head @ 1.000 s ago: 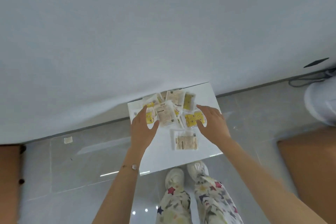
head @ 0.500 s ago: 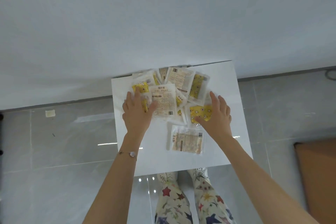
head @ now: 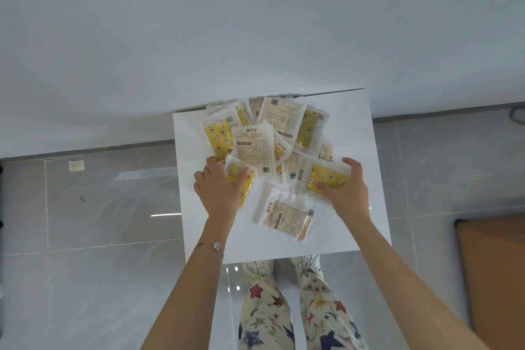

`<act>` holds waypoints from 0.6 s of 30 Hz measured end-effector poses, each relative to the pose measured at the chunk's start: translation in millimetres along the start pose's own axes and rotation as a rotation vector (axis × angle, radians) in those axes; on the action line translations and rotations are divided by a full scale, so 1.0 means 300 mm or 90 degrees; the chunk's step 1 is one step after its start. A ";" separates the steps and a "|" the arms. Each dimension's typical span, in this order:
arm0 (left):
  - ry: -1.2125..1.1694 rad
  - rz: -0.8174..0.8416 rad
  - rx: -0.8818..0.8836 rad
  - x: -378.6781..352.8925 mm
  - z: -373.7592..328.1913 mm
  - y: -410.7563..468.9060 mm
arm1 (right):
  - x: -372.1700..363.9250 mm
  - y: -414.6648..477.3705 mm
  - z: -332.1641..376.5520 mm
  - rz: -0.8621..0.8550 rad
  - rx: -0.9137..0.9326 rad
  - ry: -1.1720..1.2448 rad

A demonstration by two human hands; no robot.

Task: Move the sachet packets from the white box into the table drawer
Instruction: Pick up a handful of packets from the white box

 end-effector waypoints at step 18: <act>-0.404 -0.119 -0.053 -0.060 -0.164 -0.045 | -0.007 -0.050 -0.024 0.023 0.000 0.082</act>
Point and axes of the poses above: each hand's wrist, its own y-axis towards the middle knuckle, its own x-axis out of the back of the hand, z = x × y, the point moved 3 cm from there along y, towards the middle knuckle
